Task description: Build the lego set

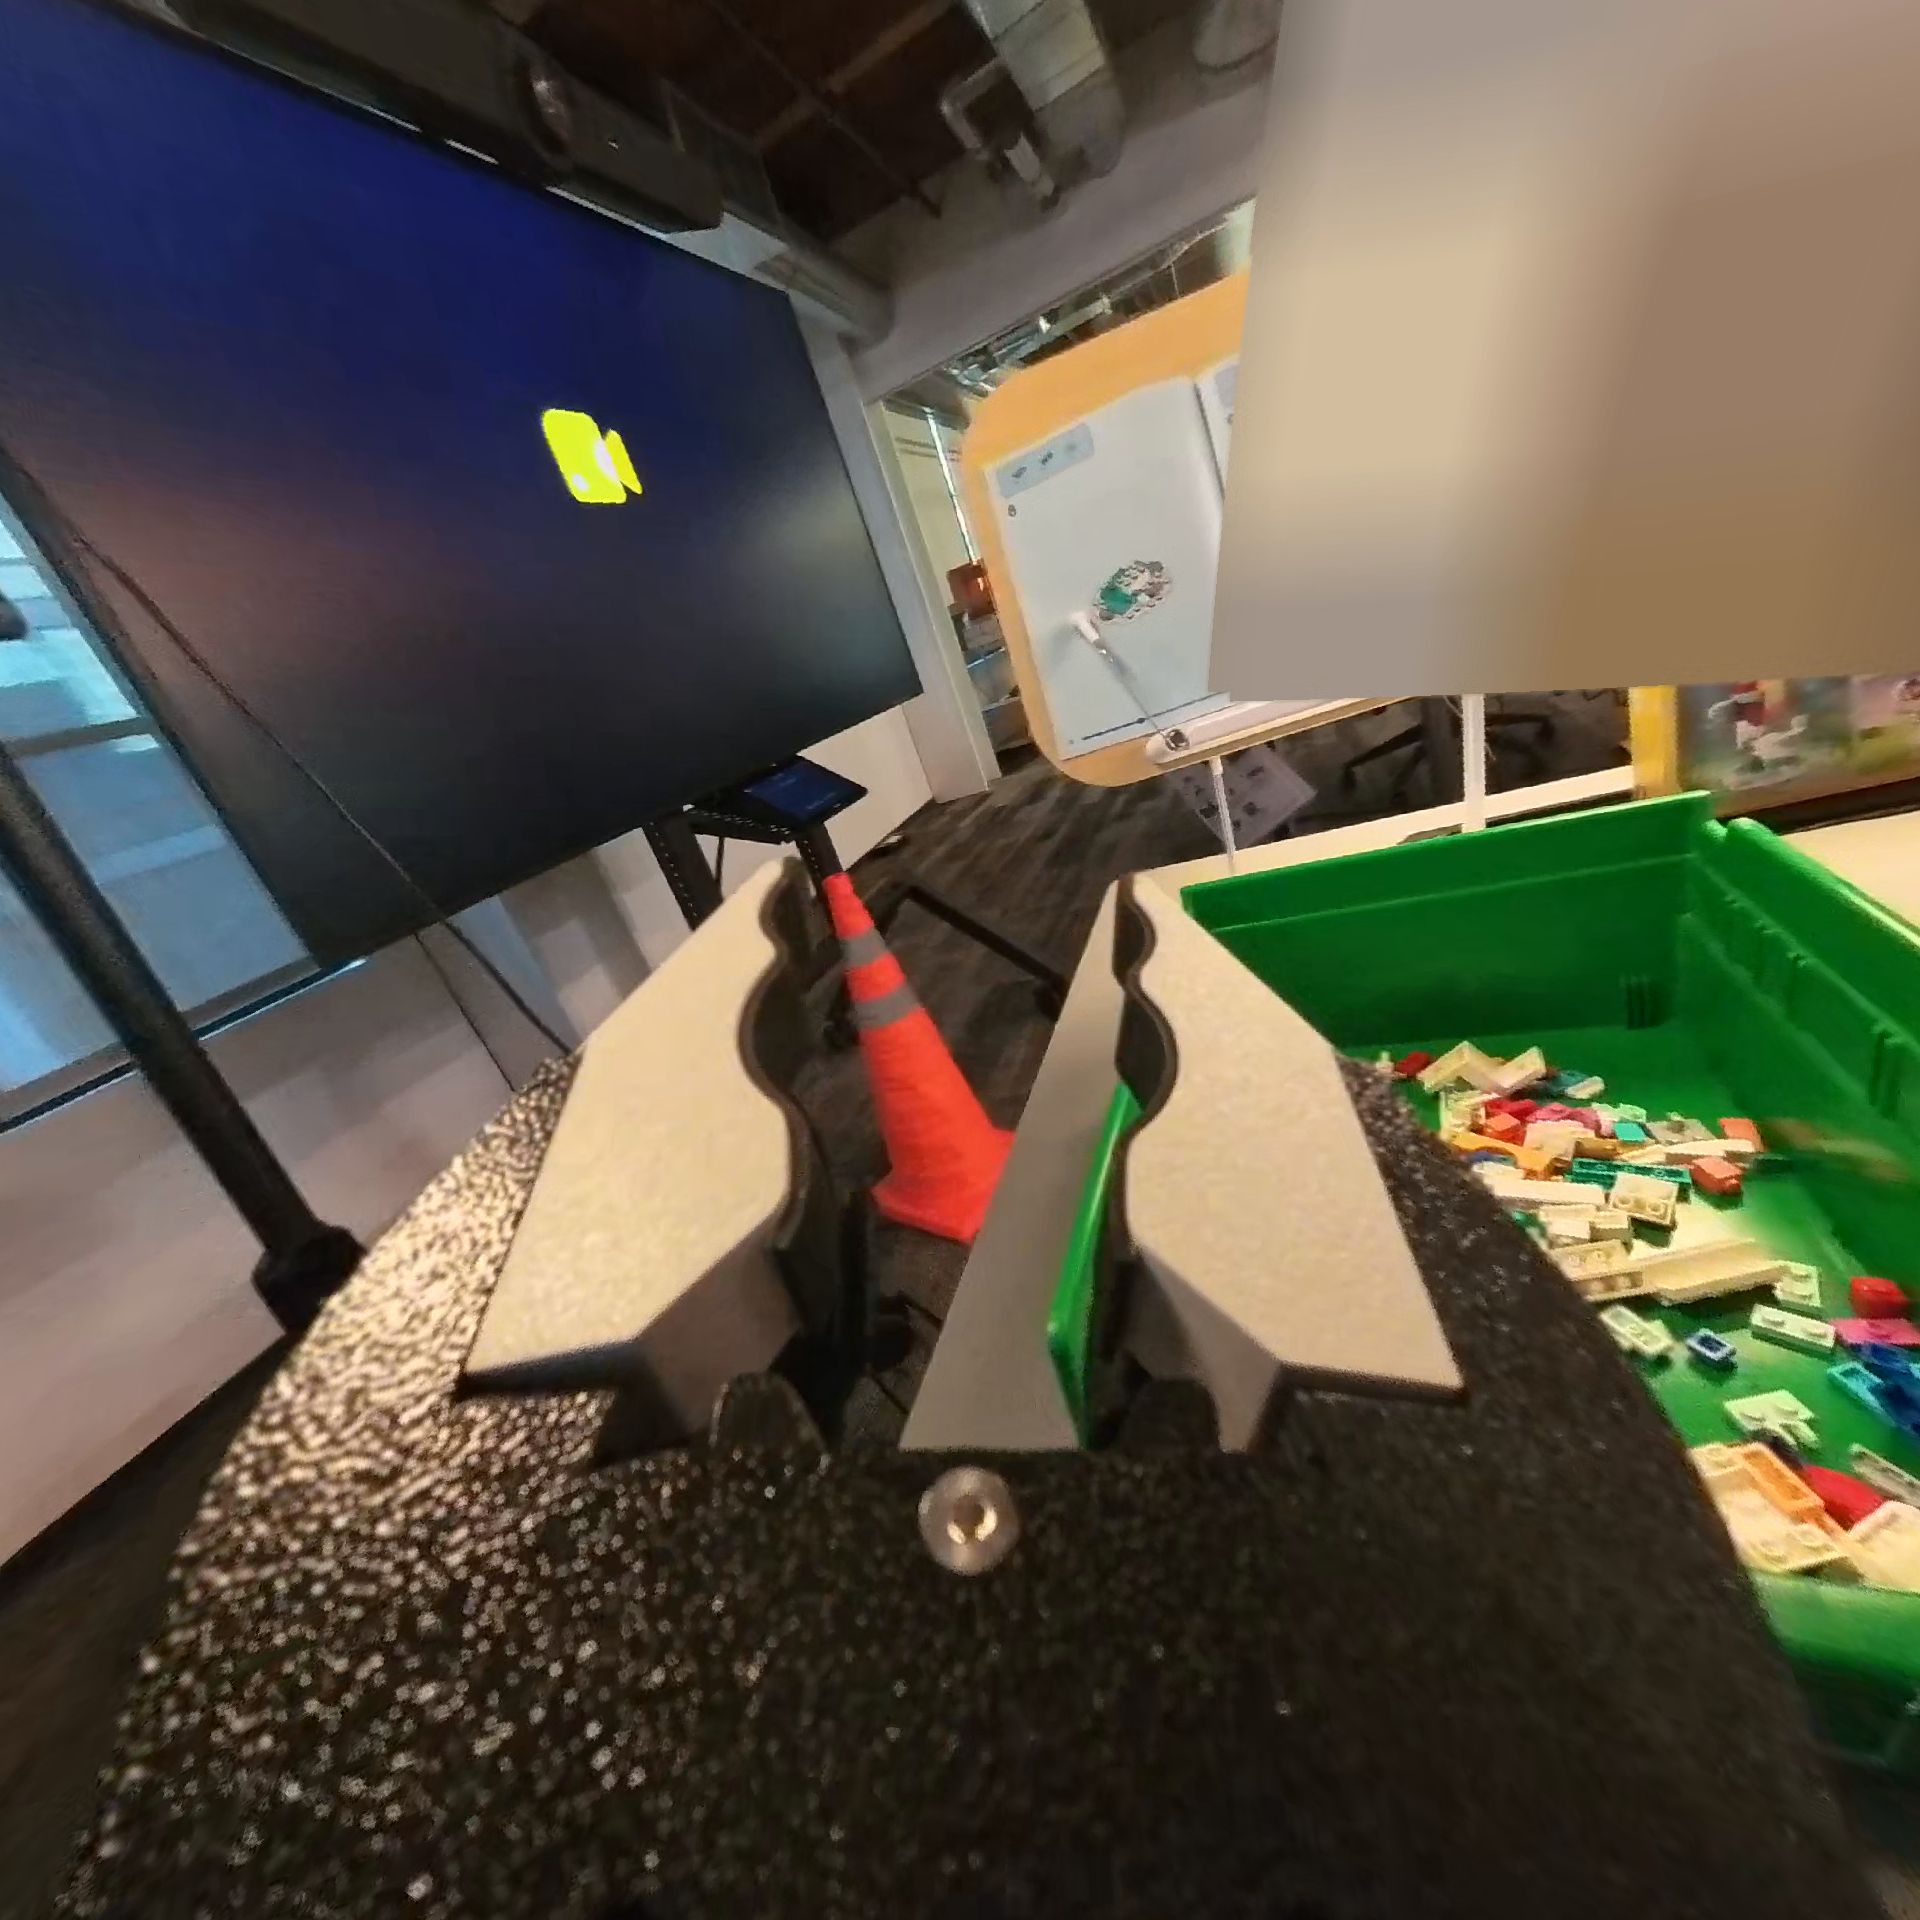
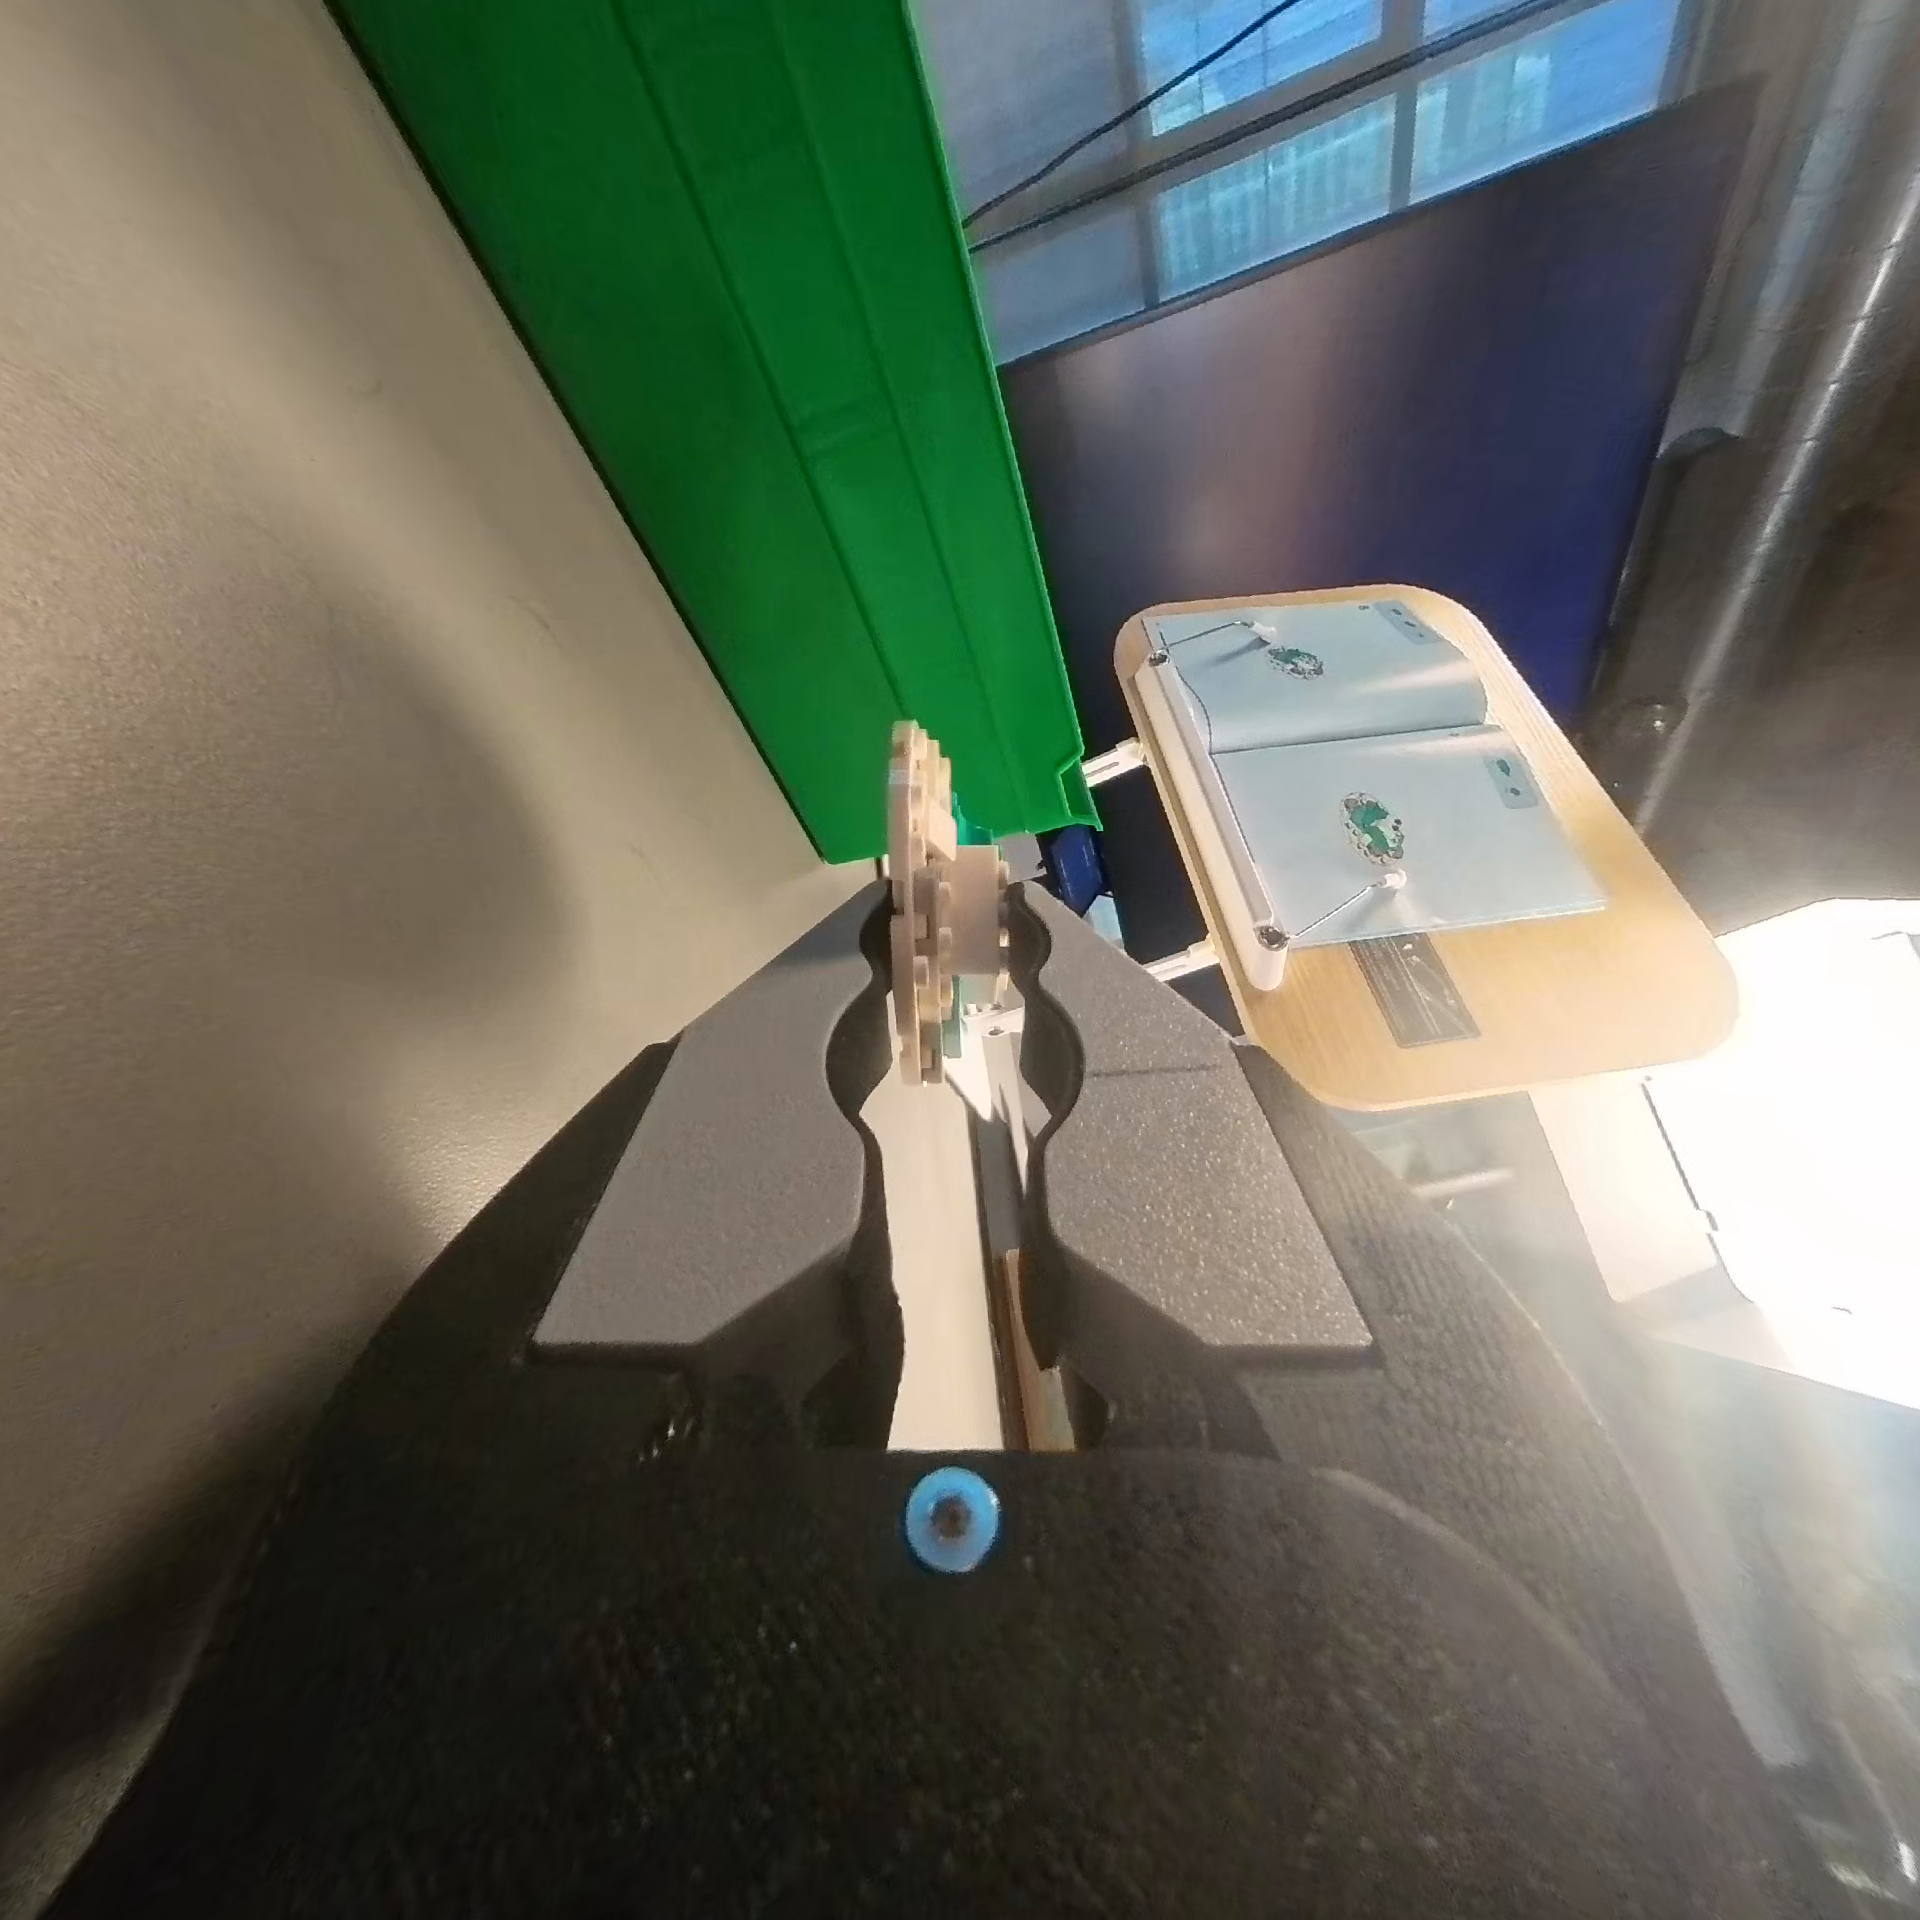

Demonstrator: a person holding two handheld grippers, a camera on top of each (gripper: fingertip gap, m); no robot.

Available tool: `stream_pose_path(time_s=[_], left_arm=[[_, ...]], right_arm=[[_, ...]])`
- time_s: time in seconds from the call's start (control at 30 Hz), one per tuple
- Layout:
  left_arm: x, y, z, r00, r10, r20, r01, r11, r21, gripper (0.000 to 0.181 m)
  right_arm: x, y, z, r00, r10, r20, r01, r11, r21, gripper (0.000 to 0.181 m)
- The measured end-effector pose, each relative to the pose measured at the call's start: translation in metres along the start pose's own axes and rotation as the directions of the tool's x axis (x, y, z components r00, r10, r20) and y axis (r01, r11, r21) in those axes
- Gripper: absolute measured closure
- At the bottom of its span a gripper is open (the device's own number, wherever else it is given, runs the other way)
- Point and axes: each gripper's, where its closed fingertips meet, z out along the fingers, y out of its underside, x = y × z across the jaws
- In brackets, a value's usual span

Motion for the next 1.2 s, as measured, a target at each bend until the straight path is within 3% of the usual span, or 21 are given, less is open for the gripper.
stream_pose_path(time_s=[0.13, 0.23, 0.33, 0.97, 1.2], left_arm=[[0.001, 0.008, -0.002, 0.999, -0.028, -0.026, 0.027, 0.999, -0.042, 0.125], [0.018, 0.030, 0.002, 0.983, -0.122, -0.140, 0.097, 0.980, -0.174, 0.122], [0.029, 0.040, 0.005, 0.964, -0.181, -0.194, 0.139, 0.967, -0.212, 0.122], [0.023, 0.060, 0.010, 0.980, -0.085, -0.178, 0.041, 0.970, -0.239, 0.131], [0.019, 0.056, 0.008, 0.984, -0.047, -0.169, 0.007, 0.973, -0.230, 0.131]], right_arm=[[0.000, 0.001, 0.000, 1.000, -0.003, -0.001, 0.003, 1.000, -0.005, 0.164], [0.001, 0.002, 0.000, 1.000, -0.002, -0.003, 0.002, 1.000, -0.010, 0.164], [0.000, 0.002, 0.000, 1.000, -0.004, -0.001, 0.004, 1.000, -0.010, 0.164], [0.002, 0.005, 0.000, 1.000, -0.006, -0.011, 0.006, 1.000, -0.023, 0.164], [0.002, 0.006, 0.000, 1.000, -0.007, -0.011, 0.007, 1.000, -0.029, 0.164]])
